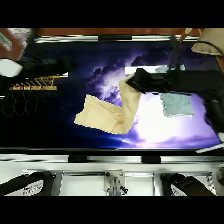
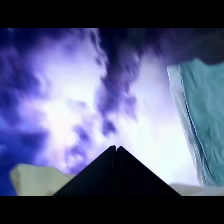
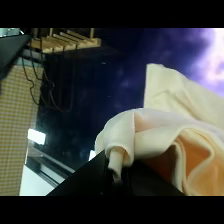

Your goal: Fold the shirts.

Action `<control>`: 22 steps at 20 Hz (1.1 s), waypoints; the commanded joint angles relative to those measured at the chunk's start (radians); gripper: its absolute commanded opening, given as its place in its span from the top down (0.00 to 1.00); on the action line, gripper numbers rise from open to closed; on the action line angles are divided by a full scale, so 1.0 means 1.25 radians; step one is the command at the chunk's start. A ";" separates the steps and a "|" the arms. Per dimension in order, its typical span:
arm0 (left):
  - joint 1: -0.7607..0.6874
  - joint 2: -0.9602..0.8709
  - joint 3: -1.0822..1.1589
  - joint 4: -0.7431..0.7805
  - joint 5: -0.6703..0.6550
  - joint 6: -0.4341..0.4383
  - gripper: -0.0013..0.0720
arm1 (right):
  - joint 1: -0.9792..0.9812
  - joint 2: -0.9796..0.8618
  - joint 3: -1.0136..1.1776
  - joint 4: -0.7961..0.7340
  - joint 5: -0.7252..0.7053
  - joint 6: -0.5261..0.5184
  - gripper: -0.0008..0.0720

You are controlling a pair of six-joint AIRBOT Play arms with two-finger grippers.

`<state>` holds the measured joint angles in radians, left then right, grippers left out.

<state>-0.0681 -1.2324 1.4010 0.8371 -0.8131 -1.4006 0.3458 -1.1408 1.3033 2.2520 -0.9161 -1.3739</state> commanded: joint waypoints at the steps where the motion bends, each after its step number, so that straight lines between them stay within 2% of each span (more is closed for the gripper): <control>1: 0.220 0.145 0.001 0.028 -0.041 0.000 0.93 | 0.129 -0.194 0.081 0.038 0.165 -0.015 0.87; 4: 0.339 0.204 0.000 0.028 -0.111 0.000 0.93 | 0.193 -0.360 0.156 0.060 0.169 -0.005 0.87; 8: 0.381 0.222 -0.001 0.028 -0.202 0.002 0.93 | 0.241 -0.500 0.197 0.089 0.225 0.011 0.85; 9: 0.376 0.221 -0.003 0.028 -0.211 0.004 0.93 | 0.245 -0.518 0.197 0.108 0.241 0.013 0.58; 10: 0.372 0.221 -0.007 0.028 -0.213 0.011 0.93 | 0.245 -0.526 0.197 0.122 0.239 0.010 0.22; 12: 0.363 0.220 -0.015 0.028 -0.213 0.020 0.93 | 0.225 -0.519 0.197 0.108 0.158 -0.003 0.20; 14: 0.363 0.220 -0.017 0.028 -0.218 0.025 0.93 | 0.182 -0.496 0.197 0.023 -0.001 -0.004 0.20; 18: 0.363 0.220 -0.017 0.028 -0.218 0.038 0.93 | 0.072 -0.423 0.193 -0.322 -0.358 0.021 0.20; 20: 0.363 0.220 -0.017 0.028 -0.218 0.038 0.93 | 0.006 -0.384 0.134 -0.360 -0.414 0.024 0.19; 21: 0.363 0.220 -0.017 0.028 -0.218 0.038 0.93 | -0.022 -0.368 0.084 -0.336 -0.409 0.023 0.10; 22: 0.363 0.220 -0.017 0.028 -0.218 0.038 0.93 | -0.046 -0.357 0.029 -0.297 -0.392 0.020 0.06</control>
<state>0.3855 -0.9577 1.3796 0.8719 -1.0832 -1.3579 0.3786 -1.6371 1.4540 1.9285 -1.2922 -1.3533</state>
